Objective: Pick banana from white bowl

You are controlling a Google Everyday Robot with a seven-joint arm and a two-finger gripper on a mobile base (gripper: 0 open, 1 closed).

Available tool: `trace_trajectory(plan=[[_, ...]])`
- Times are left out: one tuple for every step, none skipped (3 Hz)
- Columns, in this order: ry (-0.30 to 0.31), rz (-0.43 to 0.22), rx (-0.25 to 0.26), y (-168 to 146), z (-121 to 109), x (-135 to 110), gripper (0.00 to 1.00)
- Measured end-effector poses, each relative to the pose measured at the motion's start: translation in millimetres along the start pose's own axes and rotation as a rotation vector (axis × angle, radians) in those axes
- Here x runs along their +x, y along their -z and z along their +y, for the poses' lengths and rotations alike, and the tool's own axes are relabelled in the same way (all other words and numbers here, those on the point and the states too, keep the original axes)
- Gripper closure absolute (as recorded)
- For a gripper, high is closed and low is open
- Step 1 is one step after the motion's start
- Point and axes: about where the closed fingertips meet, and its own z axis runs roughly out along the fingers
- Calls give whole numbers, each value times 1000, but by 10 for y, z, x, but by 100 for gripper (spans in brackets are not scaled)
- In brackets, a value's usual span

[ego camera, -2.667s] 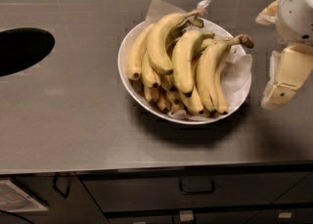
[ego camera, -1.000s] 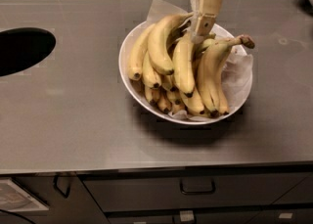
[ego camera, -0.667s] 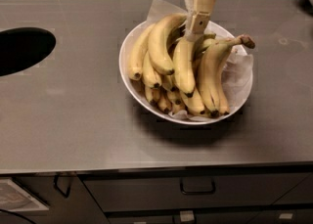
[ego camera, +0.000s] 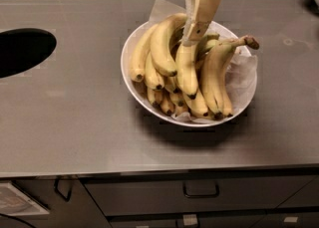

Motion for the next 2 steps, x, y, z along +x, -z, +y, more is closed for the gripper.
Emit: trace_trajectory(plan=[[-17,1,-9,-42,65,65,21],[-12,5,-45,-132,45,77,23]])
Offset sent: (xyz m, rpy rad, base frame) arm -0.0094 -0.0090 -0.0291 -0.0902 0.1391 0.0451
